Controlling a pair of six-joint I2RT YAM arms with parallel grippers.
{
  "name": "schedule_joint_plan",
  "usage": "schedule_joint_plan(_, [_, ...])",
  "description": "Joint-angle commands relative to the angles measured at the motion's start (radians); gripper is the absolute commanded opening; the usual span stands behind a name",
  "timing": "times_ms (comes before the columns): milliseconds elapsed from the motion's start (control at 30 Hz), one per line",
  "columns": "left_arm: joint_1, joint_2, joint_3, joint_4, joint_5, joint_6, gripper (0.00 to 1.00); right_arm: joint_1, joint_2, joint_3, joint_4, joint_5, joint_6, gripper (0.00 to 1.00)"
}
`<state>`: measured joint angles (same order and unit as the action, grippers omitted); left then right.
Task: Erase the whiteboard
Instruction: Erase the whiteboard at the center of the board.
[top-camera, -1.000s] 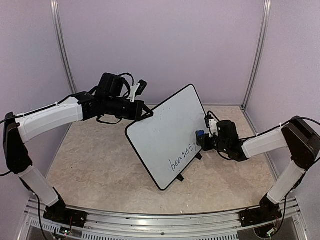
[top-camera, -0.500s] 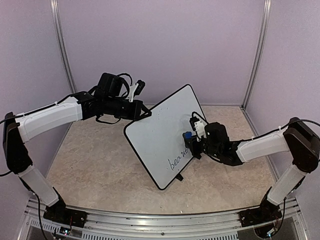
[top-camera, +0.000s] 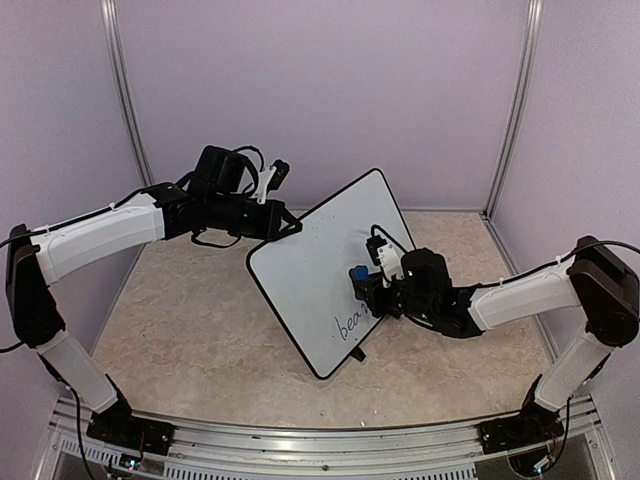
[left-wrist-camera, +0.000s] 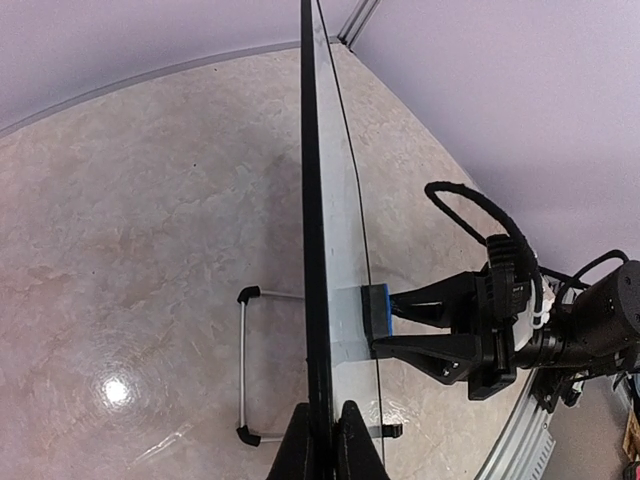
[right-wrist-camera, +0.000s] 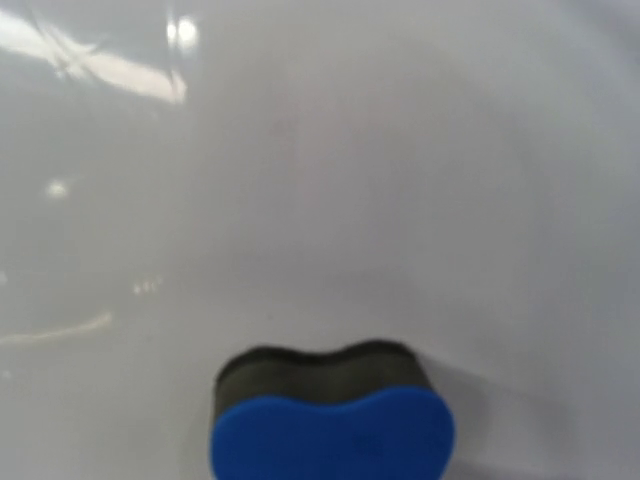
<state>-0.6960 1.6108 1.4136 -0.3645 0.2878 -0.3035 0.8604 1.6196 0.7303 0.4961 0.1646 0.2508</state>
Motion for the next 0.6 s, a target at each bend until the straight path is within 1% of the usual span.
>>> schedule_joint_plan(0, [-0.056, 0.006, -0.002, 0.047, 0.164, 0.118, 0.00, -0.067, 0.028, -0.060, -0.038, -0.128, 0.047, 0.30])
schedule_joint_plan(133, [-0.053, 0.006, -0.002, 0.049, 0.165, 0.116, 0.00, -0.160, 0.000, -0.102, -0.034, -0.157, 0.056, 0.30])
schedule_joint_plan(267, [-0.053, 0.008, -0.002, 0.048, 0.166, 0.116, 0.00, -0.220, -0.004, -0.127, -0.031, -0.163, 0.052, 0.30])
schedule_joint_plan(500, [-0.053, 0.014, -0.003, 0.048, 0.172, 0.115, 0.00, -0.264, 0.028, -0.145, 0.000, -0.163, 0.041, 0.29])
schedule_joint_plan(567, [-0.053, 0.015, -0.004, 0.050, 0.172, 0.114, 0.00, -0.264, 0.038, -0.139, 0.016, -0.195, 0.030, 0.30])
